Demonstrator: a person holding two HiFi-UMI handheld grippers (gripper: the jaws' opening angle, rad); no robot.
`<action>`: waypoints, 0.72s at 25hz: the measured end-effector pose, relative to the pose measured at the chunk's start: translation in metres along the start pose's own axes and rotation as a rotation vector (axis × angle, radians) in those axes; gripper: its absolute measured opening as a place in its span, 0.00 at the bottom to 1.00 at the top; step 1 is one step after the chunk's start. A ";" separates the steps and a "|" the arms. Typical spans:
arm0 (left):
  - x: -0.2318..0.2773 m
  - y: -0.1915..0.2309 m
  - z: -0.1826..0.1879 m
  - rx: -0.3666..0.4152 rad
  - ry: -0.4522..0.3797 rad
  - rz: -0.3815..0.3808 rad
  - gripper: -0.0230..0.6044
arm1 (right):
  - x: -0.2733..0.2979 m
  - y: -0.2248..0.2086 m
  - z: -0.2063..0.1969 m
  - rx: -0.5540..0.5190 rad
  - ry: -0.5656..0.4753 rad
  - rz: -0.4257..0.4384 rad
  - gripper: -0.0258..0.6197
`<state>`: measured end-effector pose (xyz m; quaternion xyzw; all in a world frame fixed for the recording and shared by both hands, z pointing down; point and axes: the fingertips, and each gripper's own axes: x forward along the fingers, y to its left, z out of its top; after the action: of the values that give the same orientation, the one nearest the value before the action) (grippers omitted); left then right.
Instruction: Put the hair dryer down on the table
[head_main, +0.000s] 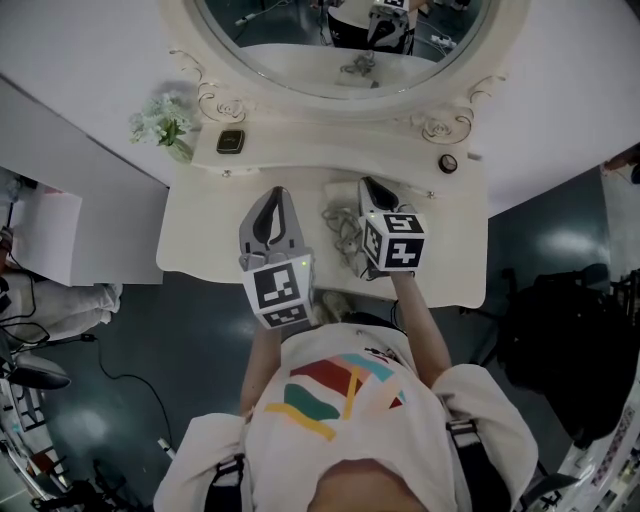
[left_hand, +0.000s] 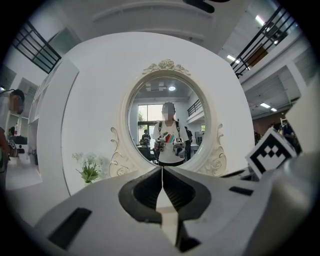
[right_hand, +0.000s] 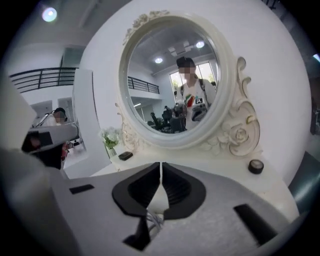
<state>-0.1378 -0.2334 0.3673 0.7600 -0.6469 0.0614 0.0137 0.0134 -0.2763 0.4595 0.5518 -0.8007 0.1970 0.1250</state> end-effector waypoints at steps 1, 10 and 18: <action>0.000 0.000 0.001 -0.001 -0.004 0.000 0.05 | -0.006 0.002 0.011 -0.010 -0.035 -0.005 0.05; -0.006 0.000 0.019 -0.027 -0.041 -0.012 0.05 | -0.063 0.036 0.081 -0.045 -0.325 0.054 0.04; -0.011 0.000 0.025 -0.040 -0.050 -0.028 0.05 | -0.090 0.056 0.086 -0.162 -0.418 0.028 0.04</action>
<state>-0.1376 -0.2248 0.3408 0.7698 -0.6374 0.0292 0.0136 -0.0053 -0.2228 0.3349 0.5574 -0.8301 0.0150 -0.0026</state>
